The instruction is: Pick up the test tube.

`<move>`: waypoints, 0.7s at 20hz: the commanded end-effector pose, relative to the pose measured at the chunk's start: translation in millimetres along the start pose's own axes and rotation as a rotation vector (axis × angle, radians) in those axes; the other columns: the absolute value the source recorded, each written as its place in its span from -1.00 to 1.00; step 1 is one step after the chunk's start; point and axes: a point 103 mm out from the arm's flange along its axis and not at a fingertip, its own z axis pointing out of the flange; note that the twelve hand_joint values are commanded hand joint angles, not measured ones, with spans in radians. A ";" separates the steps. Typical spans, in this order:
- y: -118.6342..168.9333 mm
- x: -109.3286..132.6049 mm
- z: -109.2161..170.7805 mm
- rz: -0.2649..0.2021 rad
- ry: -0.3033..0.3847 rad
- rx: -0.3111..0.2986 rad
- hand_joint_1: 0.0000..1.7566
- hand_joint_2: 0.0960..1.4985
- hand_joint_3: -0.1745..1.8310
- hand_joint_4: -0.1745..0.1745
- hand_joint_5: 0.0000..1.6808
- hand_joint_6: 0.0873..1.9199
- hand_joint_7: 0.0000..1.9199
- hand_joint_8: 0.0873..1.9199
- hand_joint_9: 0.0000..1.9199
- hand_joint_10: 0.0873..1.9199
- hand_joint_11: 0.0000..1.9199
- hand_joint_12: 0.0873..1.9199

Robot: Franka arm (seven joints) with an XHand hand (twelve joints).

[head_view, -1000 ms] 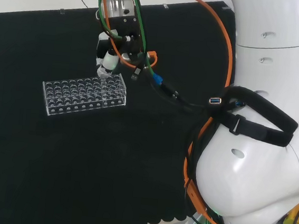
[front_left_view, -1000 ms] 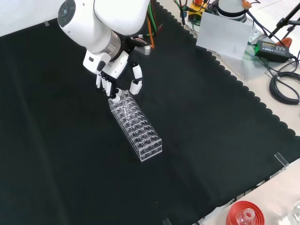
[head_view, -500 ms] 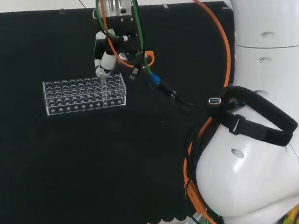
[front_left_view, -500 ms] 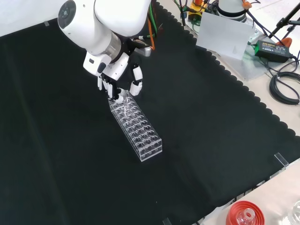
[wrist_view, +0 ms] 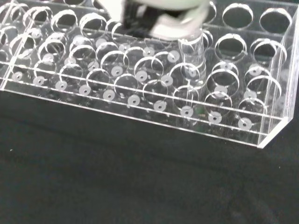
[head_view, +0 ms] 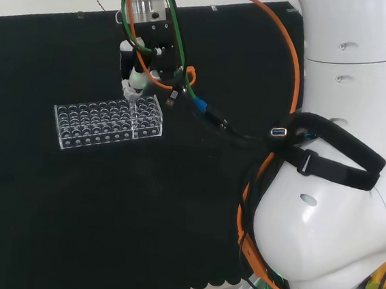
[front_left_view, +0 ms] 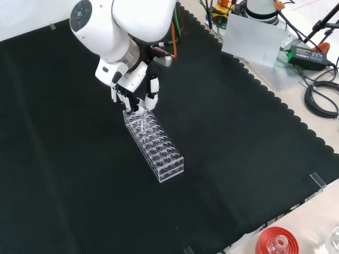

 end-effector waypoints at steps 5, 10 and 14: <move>0.4 5.3 -7.6 0.028 -0.050 -0.083 0.61 -0.01 -0.50 -1.00 0.57 -0.63 0.50 -0.54 0.47 -0.99 -0.02 0.16; 3.0 7.1 -11.4 0.021 -0.076 -0.093 0.62 -0.12 -0.36 -1.00 0.56 -0.57 0.47 -0.42 0.51 -1.00 0.08 0.09; 4.8 9.2 -14.5 0.010 -0.083 -0.105 0.63 -0.16 -0.31 -1.00 0.57 -0.57 0.47 -0.41 0.53 -1.00 0.11 0.07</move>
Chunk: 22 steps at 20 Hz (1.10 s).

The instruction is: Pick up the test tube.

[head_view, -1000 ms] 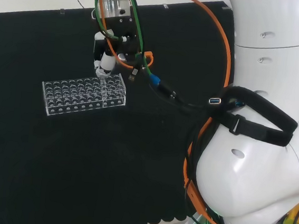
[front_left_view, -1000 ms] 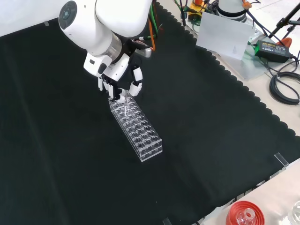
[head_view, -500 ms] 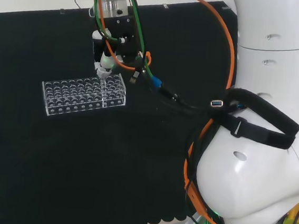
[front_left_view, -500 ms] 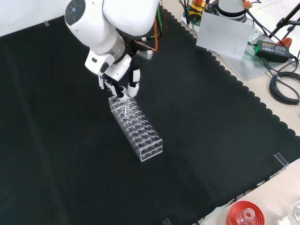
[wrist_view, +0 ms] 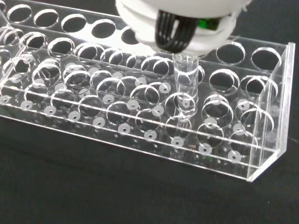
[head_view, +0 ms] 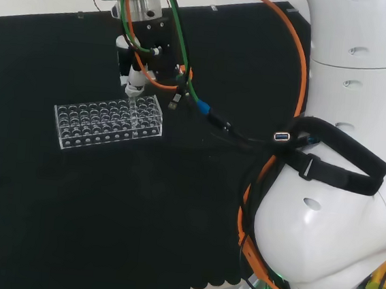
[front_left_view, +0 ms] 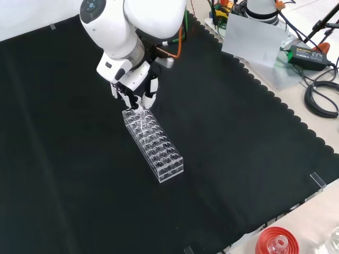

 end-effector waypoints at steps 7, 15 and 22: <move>0.8 0.8 -12.7 -0.021 -0.022 -0.025 0.63 -0.21 -0.25 -1.00 0.59 -0.57 0.48 -0.40 0.54 -1.00 0.13 0.05; -4.3 -3.4 -27.1 -0.026 -0.042 -0.052 0.63 -0.23 -0.23 -1.00 0.59 -0.57 0.49 -0.41 0.55 -1.00 0.13 0.04; -10.6 -7.7 -43.9 -0.032 -0.069 -0.079 0.63 -0.25 -0.21 -1.00 0.60 -0.57 0.49 -0.41 0.55 -1.00 0.13 0.04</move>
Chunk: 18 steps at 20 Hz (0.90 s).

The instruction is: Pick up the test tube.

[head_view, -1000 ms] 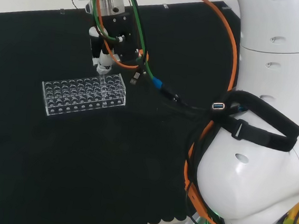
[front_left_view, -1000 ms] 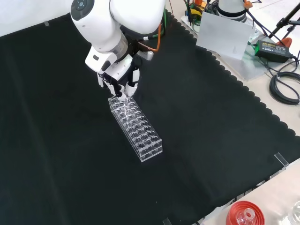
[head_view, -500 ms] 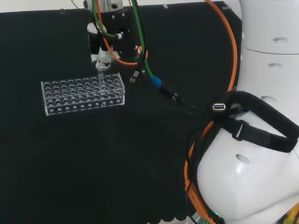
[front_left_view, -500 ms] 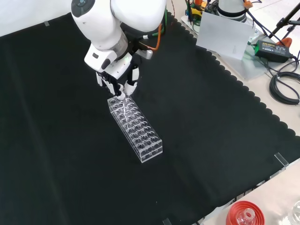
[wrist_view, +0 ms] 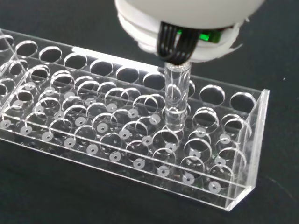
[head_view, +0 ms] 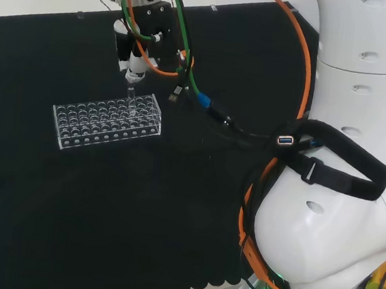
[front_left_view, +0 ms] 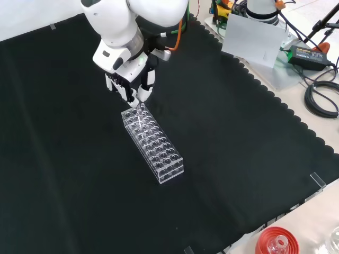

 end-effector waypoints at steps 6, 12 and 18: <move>-11.3 -7.9 -28.4 -0.007 -0.029 -0.045 0.63 -0.26 -0.20 -1.00 0.60 -0.57 0.49 -0.40 0.56 -1.00 0.14 0.04; -21.5 -11.1 -55.0 -0.010 -0.040 -0.094 0.63 -0.27 -0.19 -1.00 0.61 -0.57 0.49 -0.40 0.56 -1.00 0.14 0.04; -34.1 -12.7 -79.1 -0.014 -0.051 -0.145 0.63 -0.27 -0.18 -1.00 0.61 -0.57 0.50 -0.41 0.56 -1.00 0.14 0.03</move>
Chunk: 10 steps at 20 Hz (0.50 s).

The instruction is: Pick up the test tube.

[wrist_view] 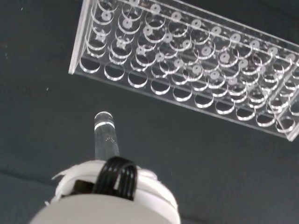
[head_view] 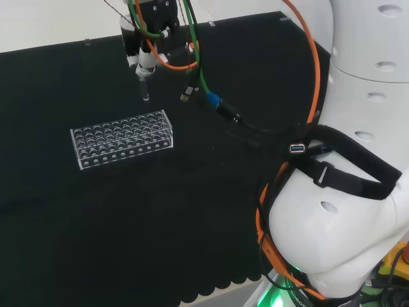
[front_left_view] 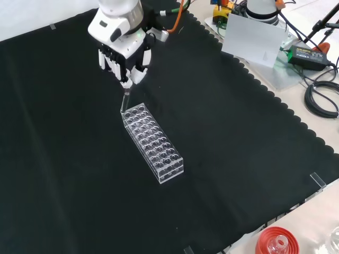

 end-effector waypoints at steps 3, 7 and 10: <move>-15.4 -4.3 -29.2 -0.006 -0.012 -0.055 0.63 -0.28 -0.18 -1.00 0.61 -0.57 0.50 -0.41 0.56 -1.00 0.14 0.03; -23.6 -6.9 -37.3 0.003 -0.019 -0.064 0.63 -0.28 -0.17 -1.00 0.61 -0.57 0.50 -0.40 0.57 -1.00 0.14 0.03; -28.8 -9.1 -40.0 0.012 -0.015 -0.063 0.63 -0.28 -0.17 -1.00 0.61 -0.57 0.50 -0.40 0.57 -1.00 0.14 0.03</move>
